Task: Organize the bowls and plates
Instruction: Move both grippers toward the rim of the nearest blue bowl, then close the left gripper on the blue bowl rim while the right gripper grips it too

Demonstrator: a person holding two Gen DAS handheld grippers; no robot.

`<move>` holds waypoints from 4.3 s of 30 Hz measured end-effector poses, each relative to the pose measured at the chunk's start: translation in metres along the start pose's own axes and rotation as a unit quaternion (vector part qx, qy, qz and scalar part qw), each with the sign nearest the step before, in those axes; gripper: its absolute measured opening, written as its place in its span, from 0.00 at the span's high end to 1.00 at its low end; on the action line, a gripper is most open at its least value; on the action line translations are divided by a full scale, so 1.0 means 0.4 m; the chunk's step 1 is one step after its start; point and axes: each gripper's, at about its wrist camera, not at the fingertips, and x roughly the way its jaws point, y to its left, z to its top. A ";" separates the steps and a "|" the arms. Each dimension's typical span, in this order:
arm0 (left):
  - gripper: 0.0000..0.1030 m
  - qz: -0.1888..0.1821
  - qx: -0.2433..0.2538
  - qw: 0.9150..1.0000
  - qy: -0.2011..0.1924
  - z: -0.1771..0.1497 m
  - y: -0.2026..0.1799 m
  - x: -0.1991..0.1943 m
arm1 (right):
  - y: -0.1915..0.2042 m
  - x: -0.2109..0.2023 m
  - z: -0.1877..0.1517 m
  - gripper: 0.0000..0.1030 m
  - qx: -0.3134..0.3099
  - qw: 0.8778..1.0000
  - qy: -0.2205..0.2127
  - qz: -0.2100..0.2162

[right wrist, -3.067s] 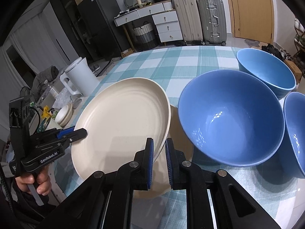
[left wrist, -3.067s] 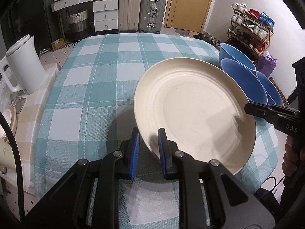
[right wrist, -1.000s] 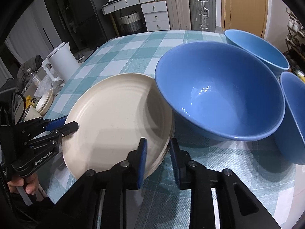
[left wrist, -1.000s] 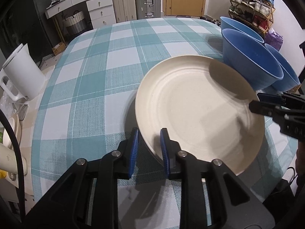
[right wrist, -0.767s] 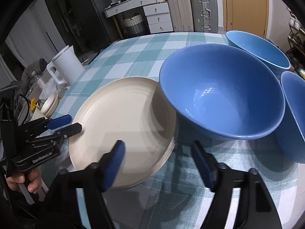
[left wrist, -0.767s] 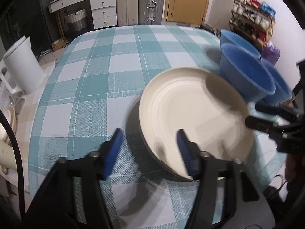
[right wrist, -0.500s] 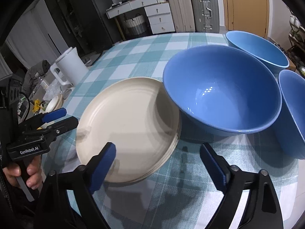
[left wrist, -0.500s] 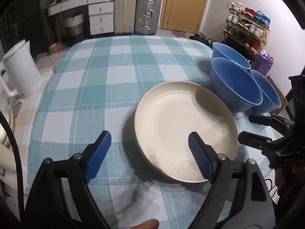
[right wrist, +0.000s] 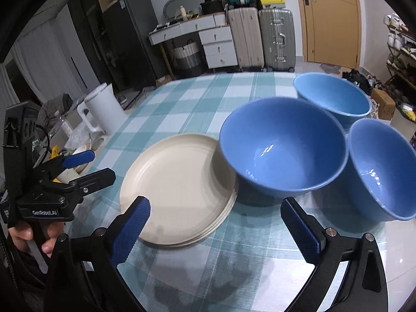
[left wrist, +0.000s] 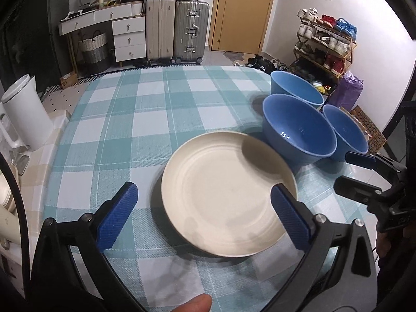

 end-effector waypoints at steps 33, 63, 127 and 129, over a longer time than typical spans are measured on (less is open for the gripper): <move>0.01 -0.058 0.027 0.998 -0.021 0.250 -0.134 0.041 | -0.190 -0.204 0.168 0.01 0.049 0.990 -0.095 -0.088; 0.01 -0.076 0.058 0.995 0.015 0.471 -0.310 0.311 | -0.456 -0.161 0.298 0.01 0.103 0.982 -0.092 -0.132; 0.70 -0.106 0.045 0.985 0.125 0.549 -0.446 0.767 | -0.679 0.208 0.356 0.67 0.134 0.982 0.029 -0.132; 0.76 -0.109 0.047 0.985 0.123 0.550 -0.450 0.767 | -0.679 0.211 0.356 0.71 0.131 0.982 0.029 -0.135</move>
